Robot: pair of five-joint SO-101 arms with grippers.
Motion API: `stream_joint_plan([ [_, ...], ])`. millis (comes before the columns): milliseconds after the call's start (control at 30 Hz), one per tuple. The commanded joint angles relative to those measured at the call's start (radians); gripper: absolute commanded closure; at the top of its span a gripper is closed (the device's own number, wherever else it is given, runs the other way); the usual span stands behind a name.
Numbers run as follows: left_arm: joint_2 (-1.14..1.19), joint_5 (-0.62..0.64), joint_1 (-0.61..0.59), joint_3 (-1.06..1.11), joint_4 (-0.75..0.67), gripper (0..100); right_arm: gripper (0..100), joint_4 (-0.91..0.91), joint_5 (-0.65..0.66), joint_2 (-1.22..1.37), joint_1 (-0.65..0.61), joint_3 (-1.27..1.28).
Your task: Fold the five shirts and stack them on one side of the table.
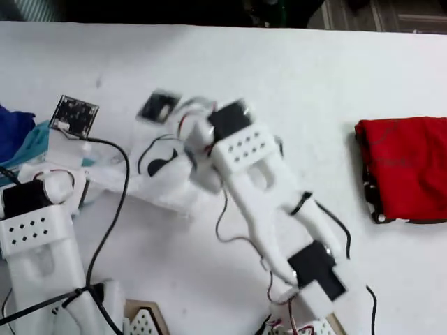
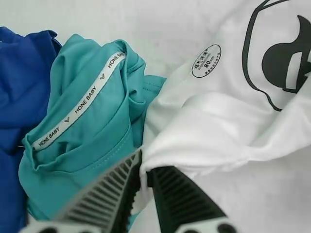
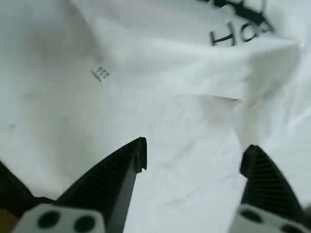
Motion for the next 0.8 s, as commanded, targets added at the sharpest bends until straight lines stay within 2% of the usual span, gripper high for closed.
stream_joint_plan([
  [0,-0.013,0.008,-0.008,-0.008,-0.015,98,55.0,-0.065,-0.107,-0.062,-0.077,0.155],
  [67,-0.013,0.008,-0.008,-0.008,-0.015,98,50.5,-0.119,-0.123,-0.048,-0.133,0.207],
  [167,-0.013,0.008,-0.008,-0.008,-0.014,98,50.2,-0.226,-0.143,-0.005,-0.174,0.244],
  [433,-0.015,0.008,-0.010,-0.008,-0.006,98,50.2,-0.443,-0.278,0.194,-0.173,0.244],
  [567,-0.018,0.008,-0.010,-0.008,-0.006,98,50.5,-0.504,-0.282,0.269,-0.131,0.242],
  [633,-0.019,0.008,-0.012,-0.008,-0.006,98,55.1,-0.501,-0.281,0.286,-0.091,0.224],
  [767,-0.019,0.008,-0.012,-0.008,-0.005,98,76.0,-0.499,-0.170,0.297,-0.007,0.212],
])
